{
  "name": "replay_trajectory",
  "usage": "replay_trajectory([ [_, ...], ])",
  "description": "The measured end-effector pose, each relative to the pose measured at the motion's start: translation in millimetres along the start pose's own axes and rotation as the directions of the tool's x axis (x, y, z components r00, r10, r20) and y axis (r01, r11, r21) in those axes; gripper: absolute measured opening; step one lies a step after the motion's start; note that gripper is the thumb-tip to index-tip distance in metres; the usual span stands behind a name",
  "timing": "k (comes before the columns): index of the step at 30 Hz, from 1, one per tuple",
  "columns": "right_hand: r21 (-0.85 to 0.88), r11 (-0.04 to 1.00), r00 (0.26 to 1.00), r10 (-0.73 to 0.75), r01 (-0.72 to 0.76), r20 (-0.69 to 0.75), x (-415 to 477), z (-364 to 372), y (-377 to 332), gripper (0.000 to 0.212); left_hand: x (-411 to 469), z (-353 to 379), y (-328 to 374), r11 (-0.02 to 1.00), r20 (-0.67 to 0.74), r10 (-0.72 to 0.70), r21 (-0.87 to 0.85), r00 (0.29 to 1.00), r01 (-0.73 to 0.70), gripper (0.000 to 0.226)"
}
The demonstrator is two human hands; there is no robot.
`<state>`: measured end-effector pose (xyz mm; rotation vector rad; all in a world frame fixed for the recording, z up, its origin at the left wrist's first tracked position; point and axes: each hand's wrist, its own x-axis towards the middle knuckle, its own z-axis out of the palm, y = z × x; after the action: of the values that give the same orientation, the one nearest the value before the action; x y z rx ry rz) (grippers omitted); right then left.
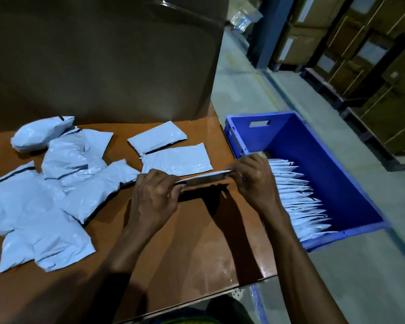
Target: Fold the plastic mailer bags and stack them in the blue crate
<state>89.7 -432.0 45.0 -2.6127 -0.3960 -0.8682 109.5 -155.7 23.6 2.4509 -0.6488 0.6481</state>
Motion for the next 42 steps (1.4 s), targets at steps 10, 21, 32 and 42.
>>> replay_trajectory([
  [10, 0.012, 0.997, 0.984, 0.071, -0.070, -0.163, 22.4, -70.0, 148.0, 0.010, 134.7, 78.2, 81.3, 0.968, -0.074, 0.233, -0.076, 0.970, -0.239, 0.019],
  [21, -0.147, 0.971, 0.980, 0.193, -0.186, 0.037, 36.5, -77.9, 319.8, 0.029, 243.3, 228.3, 136.3, 0.940, 0.015, 0.338, 0.040, 0.941, -0.338, 0.006],
  [32, -0.057, 0.950, 0.901, 0.308, -0.306, 0.306, -2.0, 43.4, 366.2, 0.022, 238.6, 329.5, 155.9, 0.873, 0.748, -0.231, 0.441, 0.622, -0.206, 0.026],
  [42, -0.033, 0.913, 0.712, 0.340, -0.407, 0.614, -6.0, 62.8, 386.0, 0.023, 231.1, 371.4, 124.7, 0.928, 0.868, -0.339, 0.245, 0.364, 0.279, 0.047],
])
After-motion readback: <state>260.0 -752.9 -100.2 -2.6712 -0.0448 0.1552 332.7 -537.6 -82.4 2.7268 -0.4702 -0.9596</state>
